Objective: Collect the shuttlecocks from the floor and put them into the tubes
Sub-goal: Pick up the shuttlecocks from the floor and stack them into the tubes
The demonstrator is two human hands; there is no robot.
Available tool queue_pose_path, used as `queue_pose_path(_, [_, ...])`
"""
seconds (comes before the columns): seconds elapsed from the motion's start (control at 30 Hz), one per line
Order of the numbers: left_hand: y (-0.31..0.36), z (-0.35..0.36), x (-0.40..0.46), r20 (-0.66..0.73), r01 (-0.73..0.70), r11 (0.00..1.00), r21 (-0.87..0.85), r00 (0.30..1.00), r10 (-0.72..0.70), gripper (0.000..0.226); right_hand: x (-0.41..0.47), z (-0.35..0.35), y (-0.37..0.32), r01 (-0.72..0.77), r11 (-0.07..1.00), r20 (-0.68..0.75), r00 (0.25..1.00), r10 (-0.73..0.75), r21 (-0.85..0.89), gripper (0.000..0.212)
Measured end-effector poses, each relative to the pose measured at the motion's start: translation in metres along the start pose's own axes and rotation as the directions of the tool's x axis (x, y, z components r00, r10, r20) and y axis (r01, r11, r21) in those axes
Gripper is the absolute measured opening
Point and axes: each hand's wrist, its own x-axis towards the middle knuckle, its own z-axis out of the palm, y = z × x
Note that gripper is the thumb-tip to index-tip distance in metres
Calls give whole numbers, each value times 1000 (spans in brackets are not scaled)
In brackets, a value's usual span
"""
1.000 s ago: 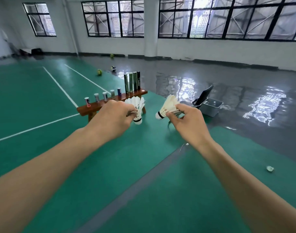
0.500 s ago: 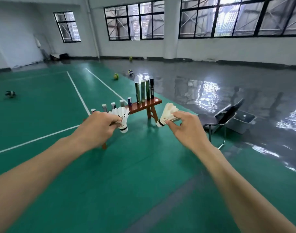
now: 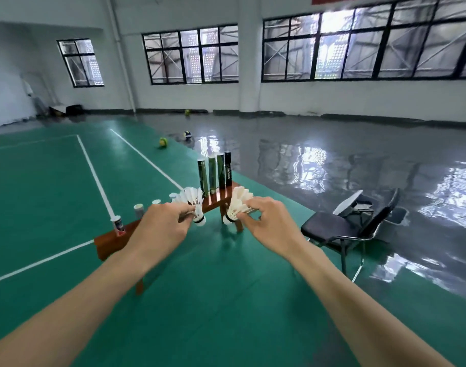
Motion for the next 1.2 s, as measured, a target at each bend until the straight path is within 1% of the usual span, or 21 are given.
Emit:
queue_pose_path(0.03, [-10,9,33,0,-16,1000,-10,1000,16,11,27,4,13,-10,1000,-19,1000,10,-2,12])
queue_pose_path(0.07, [-15,15,56,-6,-34,999,-13,999,34,9,46,5,23,-18,1000,-38,999,18,11,11])
queue_pose_path(0.13, [-26,31,113,-2,-52,998,-23,999,52,13,88,9,48,-63,997,-64,996,66,48,9])
queue_pose_path(0.2, [-35,50,166,-7,-83,995,-60,997,82,11,129,14,74,-93,995,-72,993,95,21,11])
queue_pose_path(0.27, [-46,75,219,-19,-102,991,-92,995,100,10,172,22,102,-102,995,-89,991,102,6,13])
queue_pose_path(0.37, [-69,116,292,-43,-132,987,-95,991,129,10,234,35,149,-106,994,-115,988,108,23,13])
queue_pose_path(0.43, [-92,144,346,-51,-118,989,-93,992,114,11,284,50,187,-108,994,-127,986,106,-8,17])
queue_pose_path(0.5, [-114,163,392,-37,-105,992,-73,994,103,9,325,58,220,-135,991,-154,979,135,9,16])
queue_pose_path(0.57, [-150,181,451,-35,-84,996,-4,996,84,14,386,75,266,-159,986,-166,972,167,59,15])
queue_pose_path(0.6, [-160,182,467,-23,-84,996,14,996,84,14,401,74,278,-183,980,-181,964,193,74,15])
queue_pose_path(0.7, [-210,197,544,17,-55,995,81,998,54,15,484,99,330,-229,961,-215,942,259,155,16])
queue_pose_path(0.8, [-258,211,605,28,-18,996,85,999,15,13,554,135,365,-254,940,-172,940,295,227,10])
queue_pose_path(0.83, [-271,217,620,26,-11,996,84,1000,9,13,574,148,372,-249,940,-163,943,290,235,11])
queue_pose_path(0.97, [-327,260,698,43,-3,997,74,999,0,11,658,208,412,-251,927,-117,949,292,277,27])
queue_pose_path(1.03, [-356,285,739,55,-4,998,64,999,0,11,697,236,432,-256,926,-110,949,295,277,29])
queue_pose_path(1.13, [-393,318,796,73,1,999,52,997,-5,16,749,269,462,-270,928,-95,948,302,255,22])
queue_pose_path(1.2, [-414,340,839,93,-1,1000,20,996,-1,13,790,288,490,-297,924,-88,941,326,242,14])
